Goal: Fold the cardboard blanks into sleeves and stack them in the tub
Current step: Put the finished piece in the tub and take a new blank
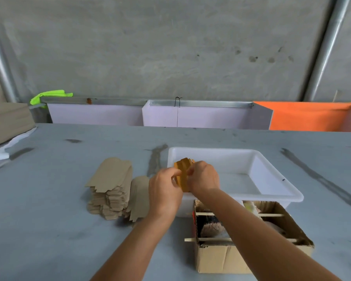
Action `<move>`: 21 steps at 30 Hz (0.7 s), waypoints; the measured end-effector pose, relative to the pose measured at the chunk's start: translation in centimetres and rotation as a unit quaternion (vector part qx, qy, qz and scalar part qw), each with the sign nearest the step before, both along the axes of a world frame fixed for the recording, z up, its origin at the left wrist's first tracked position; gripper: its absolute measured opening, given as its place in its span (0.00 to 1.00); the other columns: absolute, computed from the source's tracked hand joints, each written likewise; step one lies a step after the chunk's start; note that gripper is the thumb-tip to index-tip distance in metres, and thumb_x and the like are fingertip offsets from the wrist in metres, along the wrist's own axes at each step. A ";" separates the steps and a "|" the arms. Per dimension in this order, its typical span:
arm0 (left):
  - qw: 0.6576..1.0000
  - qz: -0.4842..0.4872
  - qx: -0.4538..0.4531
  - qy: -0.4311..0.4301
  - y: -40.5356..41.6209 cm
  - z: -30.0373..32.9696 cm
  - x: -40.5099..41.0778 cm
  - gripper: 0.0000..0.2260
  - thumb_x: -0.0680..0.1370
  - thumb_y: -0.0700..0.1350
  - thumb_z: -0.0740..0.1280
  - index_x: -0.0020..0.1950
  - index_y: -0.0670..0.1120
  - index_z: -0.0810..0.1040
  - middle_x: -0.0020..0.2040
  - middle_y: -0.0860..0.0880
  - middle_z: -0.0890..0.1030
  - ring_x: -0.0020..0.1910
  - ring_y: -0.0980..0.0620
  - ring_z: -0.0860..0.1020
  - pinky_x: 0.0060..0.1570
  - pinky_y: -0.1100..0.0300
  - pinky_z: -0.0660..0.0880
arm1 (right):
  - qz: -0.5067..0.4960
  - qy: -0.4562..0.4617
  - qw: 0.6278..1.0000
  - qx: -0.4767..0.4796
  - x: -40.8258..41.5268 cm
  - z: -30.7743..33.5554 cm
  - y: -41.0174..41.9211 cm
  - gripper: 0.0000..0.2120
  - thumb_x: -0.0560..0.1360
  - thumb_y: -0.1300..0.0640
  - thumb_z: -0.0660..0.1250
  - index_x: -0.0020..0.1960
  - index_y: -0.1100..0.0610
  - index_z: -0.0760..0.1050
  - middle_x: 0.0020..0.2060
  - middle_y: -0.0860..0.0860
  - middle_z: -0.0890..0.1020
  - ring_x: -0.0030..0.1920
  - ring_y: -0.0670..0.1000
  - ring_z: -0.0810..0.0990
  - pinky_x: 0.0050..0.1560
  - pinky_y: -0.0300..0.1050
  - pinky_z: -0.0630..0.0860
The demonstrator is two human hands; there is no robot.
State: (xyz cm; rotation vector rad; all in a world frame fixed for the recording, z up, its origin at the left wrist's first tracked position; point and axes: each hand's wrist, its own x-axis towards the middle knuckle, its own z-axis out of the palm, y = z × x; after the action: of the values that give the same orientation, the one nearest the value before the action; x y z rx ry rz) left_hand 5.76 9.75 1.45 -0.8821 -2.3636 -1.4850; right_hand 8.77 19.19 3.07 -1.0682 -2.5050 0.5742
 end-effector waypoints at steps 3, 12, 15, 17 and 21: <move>0.998 0.043 0.029 -0.040 -1.3 -0.6 -0.4 0.18 0.71 0.28 0.60 0.50 0.43 0.84 0.49 0.45 0.84 0.50 0.47 0.80 0.49 0.59 0.72 | 0.052 0.069 0.996 0.034 0.4 1.0 -3.4 0.09 0.73 0.65 0.60 0.42 0.58 0.78 0.39 0.54 0.80 0.44 0.57 0.77 0.37 0.41 0.72; 0.959 0.087 0.184 -0.198 -6.3 -2.5 -2.9 0.15 0.71 0.23 0.59 0.47 0.38 0.80 0.46 0.40 0.82 0.49 0.40 0.80 0.57 0.47 0.75 | 0.163 0.042 0.986 -0.012 -0.1 -1.1 -10.8 0.13 0.76 0.66 0.58 0.55 0.61 0.78 0.51 0.57 0.81 0.53 0.55 0.79 0.49 0.38 0.74; 0.967 0.112 0.143 -0.178 -7.9 -3.1 -3.0 0.20 0.69 0.23 0.56 0.48 0.41 0.80 0.46 0.45 0.82 0.47 0.47 0.79 0.54 0.58 0.73 | 0.185 -0.067 0.980 0.039 -0.7 -3.0 -11.6 0.14 0.76 0.65 0.61 0.62 0.62 0.73 0.60 0.59 0.75 0.63 0.58 0.73 0.61 0.47 0.71; 0.973 0.116 0.125 -0.155 -9.0 -3.2 -2.8 0.21 0.69 0.23 0.55 0.50 0.41 0.82 0.45 0.47 0.82 0.47 0.49 0.79 0.53 0.60 0.71 | 0.186 -0.124 0.969 0.102 -1.0 -4.3 -11.8 0.18 0.75 0.65 0.63 0.65 0.63 0.69 0.63 0.60 0.72 0.65 0.59 0.69 0.65 0.48 0.67; 0.976 0.125 0.119 -0.132 -10.3 -3.2 -3.1 0.19 0.70 0.24 0.58 0.50 0.39 0.82 0.46 0.47 0.83 0.45 0.50 0.79 0.52 0.63 0.69 | 0.209 -0.177 0.932 0.237 -1.0 -5.8 -12.6 0.14 0.76 0.63 0.62 0.60 0.63 0.70 0.56 0.61 0.76 0.57 0.59 0.73 0.58 0.51 0.66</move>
State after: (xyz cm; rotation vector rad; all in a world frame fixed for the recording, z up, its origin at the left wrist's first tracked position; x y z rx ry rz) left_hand 2.62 -0.54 -1.72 -0.3347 -2.2954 -1.8185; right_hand 7.74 6.59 -2.73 -0.4867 -2.9853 -0.1514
